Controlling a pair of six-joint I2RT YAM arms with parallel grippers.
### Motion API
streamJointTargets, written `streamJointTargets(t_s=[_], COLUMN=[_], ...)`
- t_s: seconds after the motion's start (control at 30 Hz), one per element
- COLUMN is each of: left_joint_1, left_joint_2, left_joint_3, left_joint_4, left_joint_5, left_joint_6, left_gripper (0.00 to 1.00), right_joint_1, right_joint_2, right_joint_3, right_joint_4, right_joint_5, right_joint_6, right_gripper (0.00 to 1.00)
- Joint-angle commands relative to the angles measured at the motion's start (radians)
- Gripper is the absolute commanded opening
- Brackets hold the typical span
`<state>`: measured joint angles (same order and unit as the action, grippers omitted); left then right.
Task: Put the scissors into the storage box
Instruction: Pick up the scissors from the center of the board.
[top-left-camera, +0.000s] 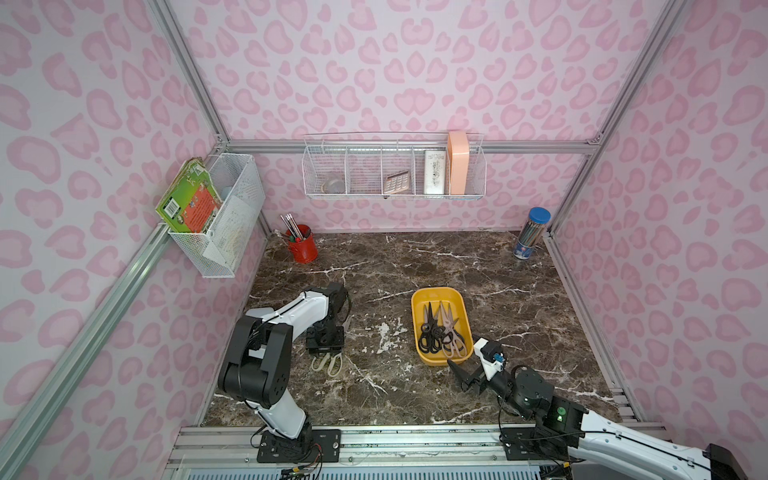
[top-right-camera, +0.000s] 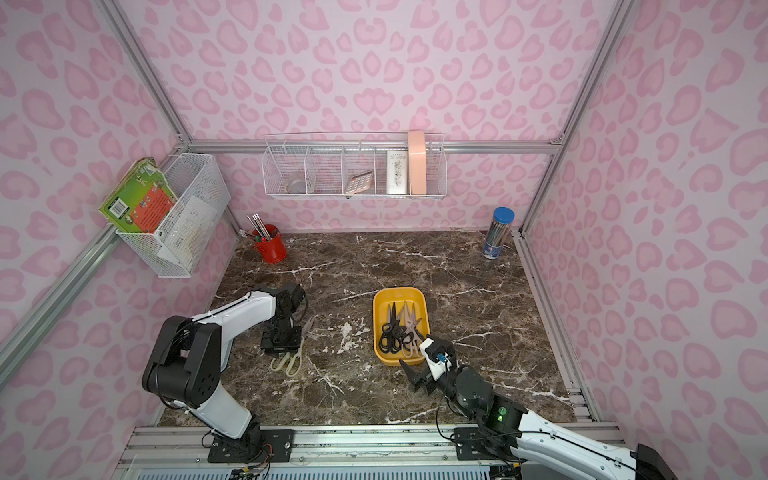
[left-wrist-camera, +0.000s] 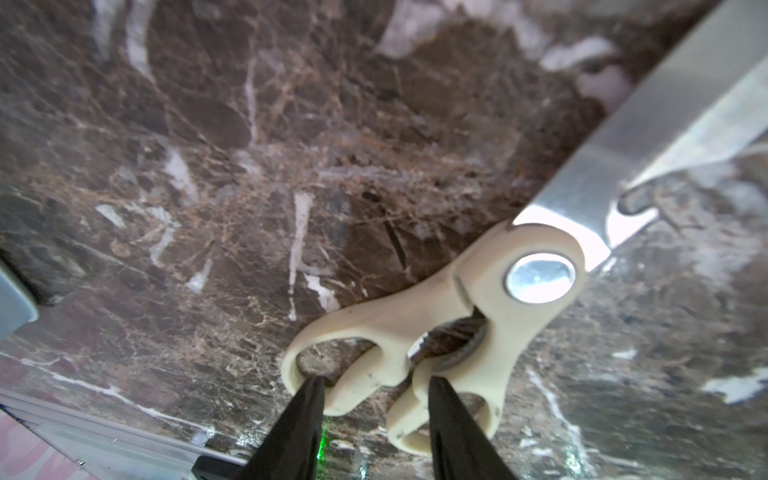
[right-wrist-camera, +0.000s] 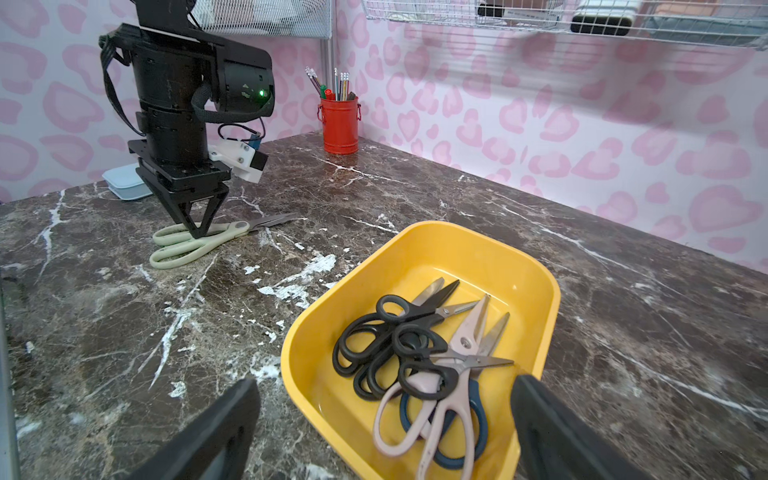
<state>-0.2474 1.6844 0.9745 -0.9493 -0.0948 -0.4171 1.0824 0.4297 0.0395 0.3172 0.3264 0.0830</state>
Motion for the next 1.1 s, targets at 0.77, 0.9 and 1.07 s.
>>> streamJointTargets(t_s=[0.77, 0.9, 1.07], left_joint_1=[-0.094, -0.095, -0.096], left_joint_2=[-0.19, -0.197, -0.14], left_joint_3=[-0.105, -0.122, -0.125], left_joint_4=[0.019, 0.02, 0.042], left_joint_5=[0.164, 0.136, 0.115], left_joint_6=[-0.116, -0.118, -0.116], left_gripper=[0.47, 0.51, 0.5], right_joint_1=[0.001, 0.001, 0.001], right_joint_2=[0.105, 0.104, 0.097], right_joint_3=[0.018, 0.019, 0.018], right_joint_4=[0.042, 0.04, 0.039], right_joint_5=[0.008, 0.012, 0.008], right_joint_6=[0.006, 0.008, 0.006], right_gripper=[0.98, 0.98, 0.98])
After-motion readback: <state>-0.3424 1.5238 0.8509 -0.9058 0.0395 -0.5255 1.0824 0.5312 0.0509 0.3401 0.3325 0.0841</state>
